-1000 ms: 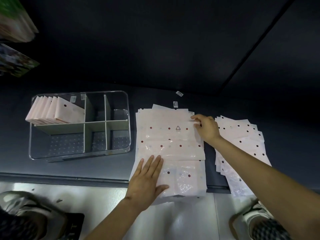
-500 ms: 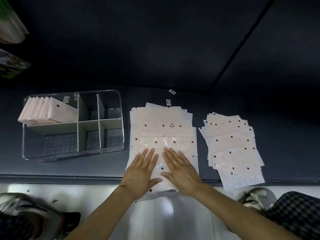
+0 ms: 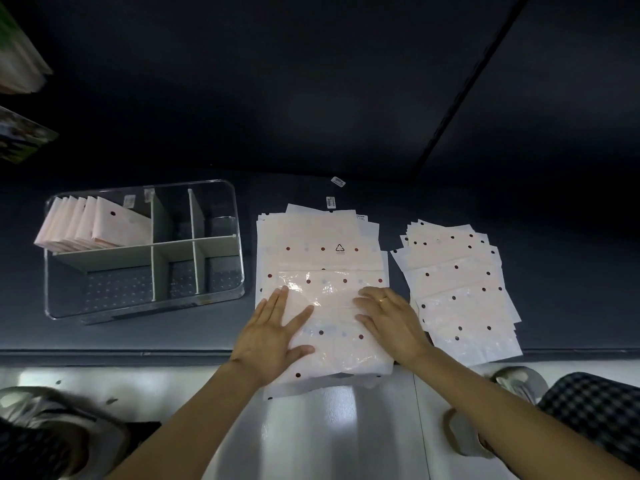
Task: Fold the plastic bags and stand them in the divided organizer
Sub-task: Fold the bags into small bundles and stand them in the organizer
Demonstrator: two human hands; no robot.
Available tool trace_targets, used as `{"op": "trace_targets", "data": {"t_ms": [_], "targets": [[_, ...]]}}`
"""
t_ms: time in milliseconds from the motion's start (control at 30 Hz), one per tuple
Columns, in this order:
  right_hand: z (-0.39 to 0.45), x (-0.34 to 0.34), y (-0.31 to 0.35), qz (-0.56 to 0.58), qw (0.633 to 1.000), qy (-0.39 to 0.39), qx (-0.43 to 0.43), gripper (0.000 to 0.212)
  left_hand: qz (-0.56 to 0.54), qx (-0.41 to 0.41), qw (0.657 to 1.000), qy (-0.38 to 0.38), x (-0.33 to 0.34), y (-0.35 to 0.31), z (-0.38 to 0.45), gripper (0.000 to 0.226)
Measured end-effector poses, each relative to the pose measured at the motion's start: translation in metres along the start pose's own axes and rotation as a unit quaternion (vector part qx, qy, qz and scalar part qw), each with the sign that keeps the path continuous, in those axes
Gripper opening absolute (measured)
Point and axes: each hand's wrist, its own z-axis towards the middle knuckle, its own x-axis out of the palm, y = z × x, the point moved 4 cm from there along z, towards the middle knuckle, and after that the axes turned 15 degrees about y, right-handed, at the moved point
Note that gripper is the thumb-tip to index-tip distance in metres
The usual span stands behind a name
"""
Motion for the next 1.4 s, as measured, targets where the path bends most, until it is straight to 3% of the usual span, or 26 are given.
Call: {"op": "trace_targets", "data": {"t_ms": [133, 267, 367, 467, 567, 700, 867, 1033, 1167, 1233, 1333, 1400], "targets": [[0.015, 0.008, 0.011, -0.048, 0.997, 0.021, -0.065, 0.026, -0.02, -0.006, 1.0, 0.011, -0.003, 0.001, 0.0, 0.073], [0.022, 0.011, 0.01, -0.105, 0.992, 0.029, -0.068, 0.037, -0.047, -0.014, 0.999, 0.012, -0.007, 0.0, -0.001, 0.071], [0.028, 0.006, 0.013, -0.116, 0.991, 0.021, -0.057, 0.029, -0.072, -0.018, 0.997, 0.004, -0.014, 0.0, -0.002, 0.07], [0.026, -0.002, 0.012, -0.005, 0.996, 0.027, -0.081, 0.015, -0.122, -0.017, 0.991, -0.048, -0.025, 0.004, -0.007, 0.071], [0.015, -0.004, 0.009, 0.124, 0.98, 0.136, -0.072, 0.014, -0.191, 0.006, 0.976, -0.108, -0.032, 0.012, -0.017, 0.065], [-0.001, -0.007, 0.016, 0.226, 0.936, 0.26, -0.067, 0.008, -0.256, 0.007, 0.96, -0.117, -0.025, 0.024, -0.029, 0.037], [0.002, -0.015, 0.022, 0.291, 0.906, 0.303, -0.058, 0.004, -0.369, -0.009, 0.923, -0.109, -0.016, 0.024, -0.036, 0.011], [0.028, -0.031, 0.016, 0.283, 0.898, 0.335, -0.027, 0.029, -0.475, -0.075, 0.873, -0.081, -0.009, 0.027, -0.034, 0.017], [0.056, -0.035, 0.014, 0.198, 0.925, 0.322, -0.034, 0.008, -0.516, -0.102, 0.848, -0.056, -0.007, 0.029, -0.032, 0.012], [0.07, -0.031, 0.014, 0.169, 0.931, 0.323, -0.022, 0.013, -0.529, -0.109, 0.84, -0.054, -0.008, 0.03, -0.031, 0.017], [0.084, -0.021, 0.014, 0.146, 0.924, 0.353, -0.002, 0.021, -0.54, -0.131, 0.825, -0.098, -0.012, 0.028, -0.032, 0.038], [0.09, -0.014, 0.014, 0.141, 0.918, 0.372, 0.003, 0.027, -0.484, -0.162, 0.841, -0.18, -0.017, 0.022, -0.041, 0.052]]}}
